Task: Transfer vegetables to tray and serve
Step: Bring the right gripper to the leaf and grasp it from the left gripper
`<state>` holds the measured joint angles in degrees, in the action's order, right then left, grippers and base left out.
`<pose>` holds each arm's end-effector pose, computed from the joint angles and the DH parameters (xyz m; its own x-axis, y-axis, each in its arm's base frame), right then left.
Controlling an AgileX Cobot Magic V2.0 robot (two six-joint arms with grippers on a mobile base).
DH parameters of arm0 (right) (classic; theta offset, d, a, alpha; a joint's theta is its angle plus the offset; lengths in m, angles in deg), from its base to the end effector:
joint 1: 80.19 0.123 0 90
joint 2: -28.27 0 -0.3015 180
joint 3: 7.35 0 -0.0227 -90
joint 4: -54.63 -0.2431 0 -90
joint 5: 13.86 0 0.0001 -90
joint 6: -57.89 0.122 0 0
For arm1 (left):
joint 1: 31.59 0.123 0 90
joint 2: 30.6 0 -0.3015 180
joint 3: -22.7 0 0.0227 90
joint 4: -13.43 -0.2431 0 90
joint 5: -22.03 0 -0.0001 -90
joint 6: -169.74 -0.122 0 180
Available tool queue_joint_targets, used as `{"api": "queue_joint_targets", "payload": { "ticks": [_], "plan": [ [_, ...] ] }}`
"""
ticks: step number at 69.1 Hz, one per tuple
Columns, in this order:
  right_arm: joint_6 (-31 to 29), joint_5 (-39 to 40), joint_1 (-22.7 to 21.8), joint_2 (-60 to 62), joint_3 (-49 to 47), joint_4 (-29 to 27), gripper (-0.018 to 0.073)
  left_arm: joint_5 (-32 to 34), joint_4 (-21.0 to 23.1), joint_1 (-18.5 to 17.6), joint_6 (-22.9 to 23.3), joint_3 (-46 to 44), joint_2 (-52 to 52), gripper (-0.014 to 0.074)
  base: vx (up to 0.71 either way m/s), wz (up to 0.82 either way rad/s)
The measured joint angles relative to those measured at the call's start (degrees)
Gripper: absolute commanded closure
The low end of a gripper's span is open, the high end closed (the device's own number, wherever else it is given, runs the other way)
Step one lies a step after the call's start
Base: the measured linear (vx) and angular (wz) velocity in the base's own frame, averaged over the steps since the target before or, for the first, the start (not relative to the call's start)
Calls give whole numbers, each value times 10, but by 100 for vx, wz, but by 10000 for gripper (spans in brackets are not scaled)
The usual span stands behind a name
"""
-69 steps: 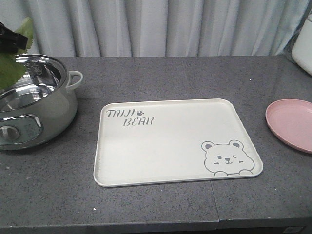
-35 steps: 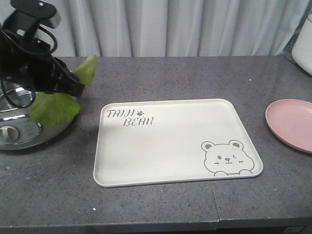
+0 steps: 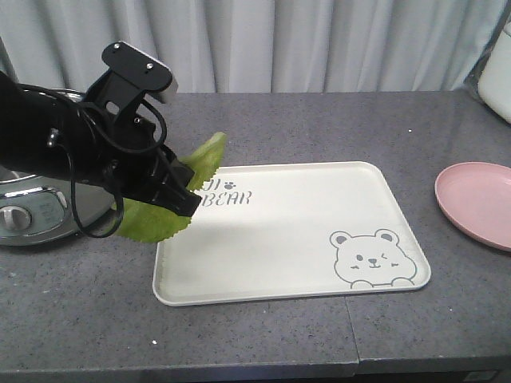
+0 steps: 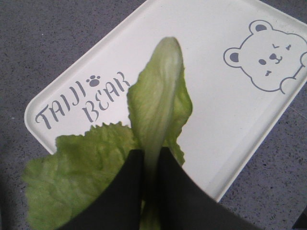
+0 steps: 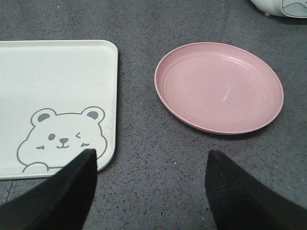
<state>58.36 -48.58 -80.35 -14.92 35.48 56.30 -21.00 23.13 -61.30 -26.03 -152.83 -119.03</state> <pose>0.1259 -0.0024 0.3065 -0.5112 -0.0143 -0.8594 0.0090 0.9997 -0.0220 0.2714 -0.1710 0.3482 -0.5281 0.4733 -0.7050 0.6491 0.7603 0.0243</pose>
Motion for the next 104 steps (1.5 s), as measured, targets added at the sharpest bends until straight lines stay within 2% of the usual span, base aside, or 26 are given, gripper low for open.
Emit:
{"api": "queue_joint_targets", "payload": {
  "ticks": [22,28,36,44,54,66,77,89,98,104],
  "plan": [
    [-1,5,0,0,0,-1,99,1,10,-1,0,0,0,603,0,0],
    [-12,-6,0,-5,-7,-14,109,1,39,-1,-10,0,0,603,0,0],
    [-60,-44,0,-30,-32,-54,125,1,102,-1,-62,0,-6,603,0,0],
    [-142,-81,0,-65,-60,-136,141,1,182,-1,-130,0,-23,603,0,0],
    [-254,-101,0,-107,-76,-248,141,1,257,-1,-208,0,-41,603,0,0],
    [-370,-115,0,-170,-77,-390,75,-1,328,-2,-270,0,-46,603,0,0],
    [-487,-126,0,-219,-77,-529,48,-23,358,-2,-282,0,-46,603,0,0],
    [-626,-161,0,-267,-79,-708,48,-29,373,-2,-285,0,-46,603,0,0],
    [-686,-205,0,-309,-100,-782,48,-30,379,-2,-285,0,-46,603,0,0],
    [-704,-230,0,-337,-123,-805,48,-30,380,-2,-285,0,-46,603,0,0]
  ]
}}
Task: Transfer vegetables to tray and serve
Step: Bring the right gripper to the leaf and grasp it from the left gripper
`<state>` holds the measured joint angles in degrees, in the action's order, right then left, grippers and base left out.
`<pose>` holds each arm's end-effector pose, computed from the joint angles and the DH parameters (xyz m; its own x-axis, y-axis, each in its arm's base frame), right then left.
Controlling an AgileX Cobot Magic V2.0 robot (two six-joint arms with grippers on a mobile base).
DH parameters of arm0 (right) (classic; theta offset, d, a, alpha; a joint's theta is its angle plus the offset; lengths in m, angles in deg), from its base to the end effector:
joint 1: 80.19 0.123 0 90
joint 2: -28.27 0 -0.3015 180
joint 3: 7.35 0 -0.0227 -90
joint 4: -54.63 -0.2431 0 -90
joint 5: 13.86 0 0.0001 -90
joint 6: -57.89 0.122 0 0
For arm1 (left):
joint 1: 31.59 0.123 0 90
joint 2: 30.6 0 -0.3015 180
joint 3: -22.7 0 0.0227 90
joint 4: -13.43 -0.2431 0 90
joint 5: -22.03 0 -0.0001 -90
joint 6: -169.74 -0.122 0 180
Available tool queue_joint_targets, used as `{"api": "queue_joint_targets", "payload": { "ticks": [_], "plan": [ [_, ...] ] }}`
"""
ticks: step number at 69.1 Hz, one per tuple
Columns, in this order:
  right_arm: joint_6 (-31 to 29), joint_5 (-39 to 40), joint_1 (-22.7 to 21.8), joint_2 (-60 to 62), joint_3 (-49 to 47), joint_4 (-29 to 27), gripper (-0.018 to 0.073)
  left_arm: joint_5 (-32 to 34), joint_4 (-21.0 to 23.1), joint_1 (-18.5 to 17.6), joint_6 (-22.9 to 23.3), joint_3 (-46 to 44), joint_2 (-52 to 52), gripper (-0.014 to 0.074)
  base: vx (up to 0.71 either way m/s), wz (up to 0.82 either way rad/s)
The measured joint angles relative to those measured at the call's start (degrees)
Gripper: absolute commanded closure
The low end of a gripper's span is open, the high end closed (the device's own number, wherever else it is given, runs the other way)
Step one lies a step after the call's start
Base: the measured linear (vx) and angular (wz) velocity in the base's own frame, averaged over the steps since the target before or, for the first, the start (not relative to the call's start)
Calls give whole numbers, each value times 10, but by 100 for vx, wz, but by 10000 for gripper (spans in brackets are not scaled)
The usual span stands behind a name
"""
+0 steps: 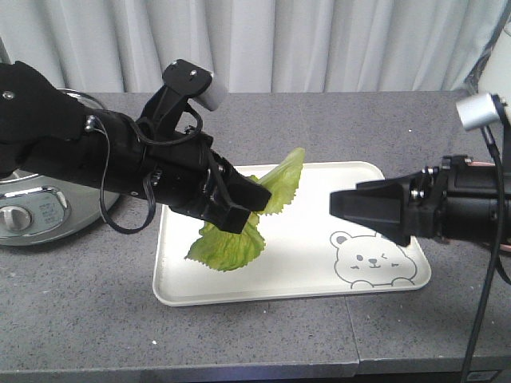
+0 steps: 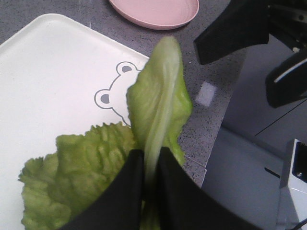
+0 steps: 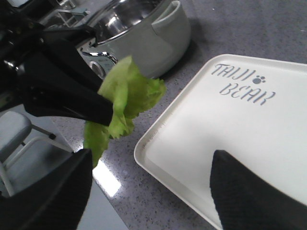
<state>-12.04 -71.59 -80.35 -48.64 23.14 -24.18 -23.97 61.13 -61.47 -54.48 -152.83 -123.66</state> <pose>0.2268 0.1006 0.3271 -0.5631 -0.0010 -0.8264 -0.6847 0.5605 0.4659 0.2592 -0.2239 0.3450 -0.4894 0.3979 -0.7760 0.8269 0.4945 -0.2680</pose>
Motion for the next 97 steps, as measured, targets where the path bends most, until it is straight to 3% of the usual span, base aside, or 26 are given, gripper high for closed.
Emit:
{"api": "queue_joint_targets", "payload": {
  "ticks": [29,50,68,82,97],
  "plan": [
    [-47,-57,2,-85,-38,-110,48,0,1,0,0,0,0,603,0,0],
    [-78,7,77,-116,-39,-152,48,0,1,0,0,0,0,603,0,0],
    [-97,-5,88,-143,-39,-174,67,0,1,0,0,0,0,603,0,0],
    [-108,-5,96,-149,-39,-178,146,0,1,0,0,0,0,603,0,0],
    [-135,-3,114,-152,-39,-181,331,-1,-5,0,0,0,-1,603,0,0]
  ]
}}
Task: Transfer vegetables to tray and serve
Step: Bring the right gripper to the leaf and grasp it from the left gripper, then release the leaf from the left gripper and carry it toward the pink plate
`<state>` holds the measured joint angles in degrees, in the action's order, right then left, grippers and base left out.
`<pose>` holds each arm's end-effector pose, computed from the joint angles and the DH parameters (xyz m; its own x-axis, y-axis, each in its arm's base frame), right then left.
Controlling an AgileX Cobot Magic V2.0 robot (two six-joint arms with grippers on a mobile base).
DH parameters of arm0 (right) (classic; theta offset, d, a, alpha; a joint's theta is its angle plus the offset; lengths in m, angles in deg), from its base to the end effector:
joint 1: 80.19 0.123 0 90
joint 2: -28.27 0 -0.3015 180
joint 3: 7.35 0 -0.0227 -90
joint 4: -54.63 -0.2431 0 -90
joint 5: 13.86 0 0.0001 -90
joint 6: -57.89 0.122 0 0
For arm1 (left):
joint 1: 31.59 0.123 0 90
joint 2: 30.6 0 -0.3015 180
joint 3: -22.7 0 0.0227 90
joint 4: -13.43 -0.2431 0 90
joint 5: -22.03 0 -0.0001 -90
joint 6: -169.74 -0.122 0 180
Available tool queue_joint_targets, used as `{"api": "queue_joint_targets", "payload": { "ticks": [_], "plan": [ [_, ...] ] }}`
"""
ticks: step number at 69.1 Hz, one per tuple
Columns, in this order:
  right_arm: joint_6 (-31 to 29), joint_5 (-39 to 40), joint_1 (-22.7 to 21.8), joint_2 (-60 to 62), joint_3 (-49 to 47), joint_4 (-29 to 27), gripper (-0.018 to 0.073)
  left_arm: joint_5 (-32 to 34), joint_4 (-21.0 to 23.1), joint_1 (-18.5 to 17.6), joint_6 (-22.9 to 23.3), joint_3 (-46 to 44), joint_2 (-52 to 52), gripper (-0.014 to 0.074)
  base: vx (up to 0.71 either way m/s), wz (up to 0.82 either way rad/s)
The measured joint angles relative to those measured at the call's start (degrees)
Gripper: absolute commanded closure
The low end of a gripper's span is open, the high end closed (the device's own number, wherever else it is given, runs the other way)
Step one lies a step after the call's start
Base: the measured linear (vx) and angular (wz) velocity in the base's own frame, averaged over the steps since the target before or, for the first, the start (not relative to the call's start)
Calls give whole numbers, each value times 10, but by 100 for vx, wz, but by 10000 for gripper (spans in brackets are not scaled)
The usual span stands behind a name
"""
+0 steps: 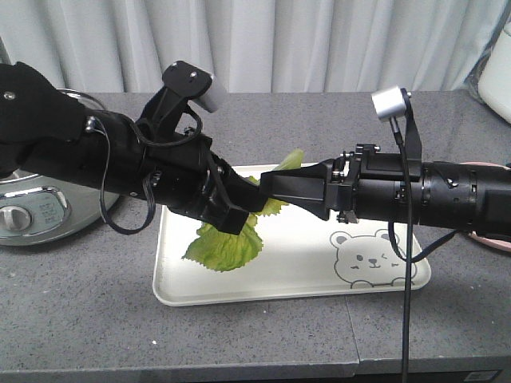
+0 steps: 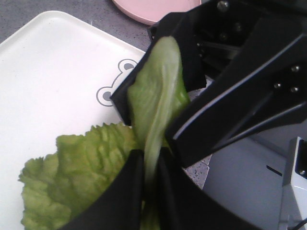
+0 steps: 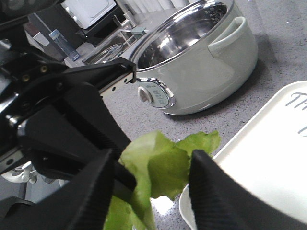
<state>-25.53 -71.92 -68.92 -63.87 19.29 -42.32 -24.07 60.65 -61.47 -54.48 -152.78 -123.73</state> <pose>0.2720 0.1590 0.3071 -0.5810 0.0682 -0.8111 -0.7401 0.3703 0.5613 0.2594 -0.2235 0.3437 -0.4875 0.4058 -0.7731 0.8284 0.4948 -0.2627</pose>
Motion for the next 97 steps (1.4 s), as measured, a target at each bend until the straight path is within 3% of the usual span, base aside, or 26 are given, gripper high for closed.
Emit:
{"api": "queue_joint_targets", "payload": {
  "ticks": [23,34,43,61,72,83,91,97],
  "plan": [
    [-12,11,1,0,0,-1,555,2,-5,0,0,2,0,599,0,0],
    [-13,11,1,0,0,-2,569,3,-7,0,0,2,-1,554,0,0],
    [-15,12,1,0,-1,-2,568,3,-7,0,0,2,-1,436,0,0],
    [-19,25,1,0,-3,-1,565,2,3,0,1,2,-1,90,0,0],
    [-16,70,1,7,-6,10,565,1,-4,0,2,0,3,48,0,0],
    [53,151,1,49,-31,118,565,-1,-53,0,25,-12,18,64,0,0],
    [169,202,1,84,-59,266,565,-4,-101,0,44,-14,32,81,0,0],
    [298,204,1,101,-87,399,565,-6,-125,0,59,-14,34,90,0,0]
  ]
}}
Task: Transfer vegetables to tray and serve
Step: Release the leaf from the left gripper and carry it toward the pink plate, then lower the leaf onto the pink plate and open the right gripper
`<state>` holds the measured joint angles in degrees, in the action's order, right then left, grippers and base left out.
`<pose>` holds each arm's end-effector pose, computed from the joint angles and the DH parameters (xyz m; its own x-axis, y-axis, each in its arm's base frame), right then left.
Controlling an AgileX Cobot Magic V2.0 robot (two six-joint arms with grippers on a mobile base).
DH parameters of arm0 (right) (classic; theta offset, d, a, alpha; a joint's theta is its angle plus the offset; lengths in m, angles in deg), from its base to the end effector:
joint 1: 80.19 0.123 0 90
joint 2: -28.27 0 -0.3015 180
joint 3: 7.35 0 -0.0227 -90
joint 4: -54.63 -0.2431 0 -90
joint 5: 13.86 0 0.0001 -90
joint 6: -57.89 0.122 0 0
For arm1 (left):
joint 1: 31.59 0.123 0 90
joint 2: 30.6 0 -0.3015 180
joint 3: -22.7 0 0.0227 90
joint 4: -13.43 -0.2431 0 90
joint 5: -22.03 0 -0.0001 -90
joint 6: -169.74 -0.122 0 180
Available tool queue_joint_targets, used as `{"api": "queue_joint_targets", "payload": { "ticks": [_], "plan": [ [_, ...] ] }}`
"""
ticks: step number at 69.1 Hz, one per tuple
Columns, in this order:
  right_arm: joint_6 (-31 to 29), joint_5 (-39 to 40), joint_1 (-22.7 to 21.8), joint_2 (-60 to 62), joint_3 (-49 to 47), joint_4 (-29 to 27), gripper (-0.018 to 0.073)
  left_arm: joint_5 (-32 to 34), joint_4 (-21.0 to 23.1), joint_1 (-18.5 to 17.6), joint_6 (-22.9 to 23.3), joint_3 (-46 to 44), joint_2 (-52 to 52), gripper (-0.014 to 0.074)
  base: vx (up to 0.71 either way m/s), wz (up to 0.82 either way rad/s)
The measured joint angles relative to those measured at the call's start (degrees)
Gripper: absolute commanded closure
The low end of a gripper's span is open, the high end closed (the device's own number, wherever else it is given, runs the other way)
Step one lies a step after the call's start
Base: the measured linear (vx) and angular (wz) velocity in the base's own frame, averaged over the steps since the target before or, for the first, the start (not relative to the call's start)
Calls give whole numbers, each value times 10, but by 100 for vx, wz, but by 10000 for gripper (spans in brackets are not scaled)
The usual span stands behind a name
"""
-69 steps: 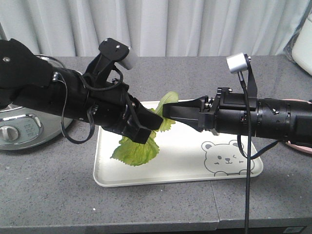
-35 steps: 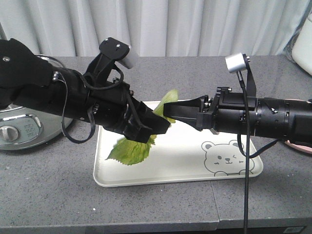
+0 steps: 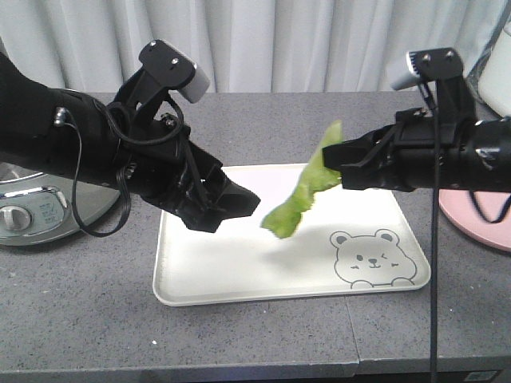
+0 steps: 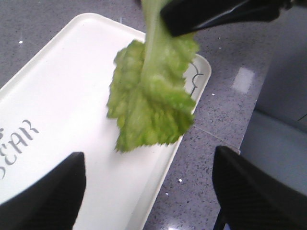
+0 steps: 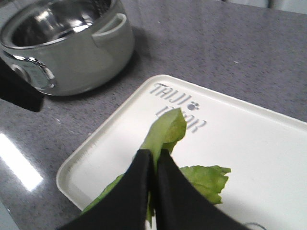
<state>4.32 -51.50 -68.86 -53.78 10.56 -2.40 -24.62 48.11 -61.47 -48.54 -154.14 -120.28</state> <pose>0.2718 0.1183 0.3452 -0.4996 -0.1443 -0.8542 -0.6173 0.7510 0.2342 0.2542 -0.2043 0.3581 -0.4275 0.4795 -0.7664 0.8281 0.5478 -0.1191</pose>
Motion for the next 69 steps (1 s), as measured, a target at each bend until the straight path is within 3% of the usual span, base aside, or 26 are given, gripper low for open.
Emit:
{"api": "queue_joint_targets", "payload": {
  "ticks": [6,15,24,37,50,69],
  "plan": [
    [145,-37,-12,6,-40,166,565,-4,-8,0,6,0,0,96,0,0],
    [320,-108,-47,6,-95,362,565,-4,-10,0,9,0,1,97,0,0],
    [419,-154,-82,7,-134,491,565,-4,-10,0,9,0,1,97,0,0],
    [467,-206,-118,-4,-175,607,565,-4,-10,0,9,0,1,97,0,0],
    [476,-244,-149,-60,-218,674,565,-4,-10,0,10,0,1,97,0,0],
    [473,-252,-152,-151,-263,757,562,-4,-10,0,10,0,1,97,0,0]
  ]
}}
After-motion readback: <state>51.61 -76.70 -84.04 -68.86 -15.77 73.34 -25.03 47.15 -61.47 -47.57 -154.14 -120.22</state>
